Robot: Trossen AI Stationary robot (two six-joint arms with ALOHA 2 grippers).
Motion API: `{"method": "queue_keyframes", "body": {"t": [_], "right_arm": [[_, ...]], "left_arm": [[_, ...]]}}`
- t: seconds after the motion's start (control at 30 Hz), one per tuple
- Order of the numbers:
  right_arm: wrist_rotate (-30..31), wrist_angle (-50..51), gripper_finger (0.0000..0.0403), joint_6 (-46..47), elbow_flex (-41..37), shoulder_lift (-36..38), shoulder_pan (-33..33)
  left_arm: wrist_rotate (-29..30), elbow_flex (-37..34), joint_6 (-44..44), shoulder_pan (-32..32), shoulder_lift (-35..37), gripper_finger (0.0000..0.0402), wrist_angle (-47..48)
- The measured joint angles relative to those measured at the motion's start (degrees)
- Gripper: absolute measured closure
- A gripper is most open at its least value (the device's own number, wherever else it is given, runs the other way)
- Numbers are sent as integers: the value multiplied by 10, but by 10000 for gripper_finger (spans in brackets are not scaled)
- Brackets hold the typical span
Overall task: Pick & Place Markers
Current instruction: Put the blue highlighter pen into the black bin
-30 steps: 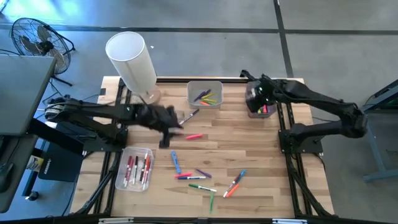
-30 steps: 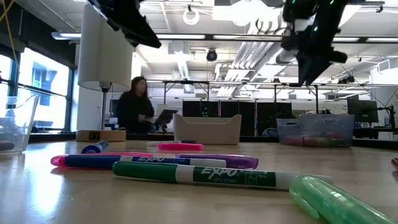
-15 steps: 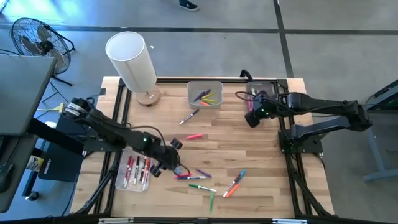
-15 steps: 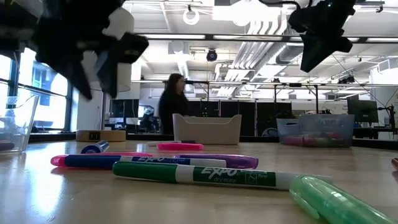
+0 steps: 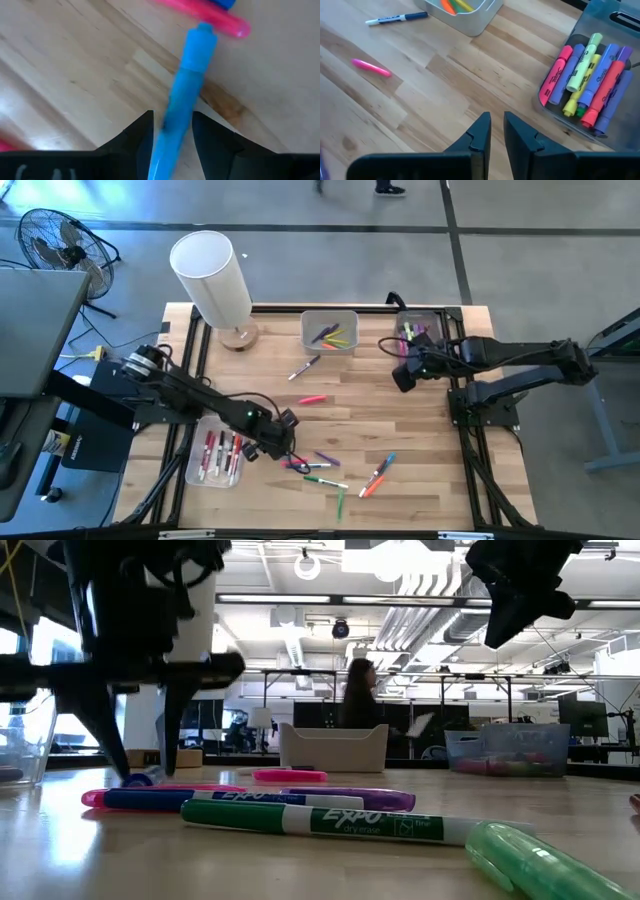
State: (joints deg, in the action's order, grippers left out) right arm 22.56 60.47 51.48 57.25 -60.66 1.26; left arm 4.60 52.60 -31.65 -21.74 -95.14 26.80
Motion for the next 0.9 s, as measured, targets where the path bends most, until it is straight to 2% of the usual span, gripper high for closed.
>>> {"method": "queue_keyframes", "body": {"t": [0.2, 0.37, 0.5, 0.67, 0.8, 0.9], "right_arm": [[16, -3, 364, 12, 0, 0, -11], [17, -7, 360, 13, 0, 0, -11], [20, -8, 361, 13, 0, 0, -11], [17, -9, 363, 12, 0, 0, -11], [11, -13, 361, 11, 0, 0, -11], [9, -13, 363, 8, 0, 0, -11]], "left_arm": [[5, 3, -1, 0, -35, 283, 1], [5, 3, 0, 7, -37, 353, 1], [1, 5, 15, 18, -38, 351, 0], [54, 55, 2, 28, -46, 351, 47], [122, 110, 2, 69, -44, 352, 87], [135, 152, 3, 112, -40, 352, 128]]}}
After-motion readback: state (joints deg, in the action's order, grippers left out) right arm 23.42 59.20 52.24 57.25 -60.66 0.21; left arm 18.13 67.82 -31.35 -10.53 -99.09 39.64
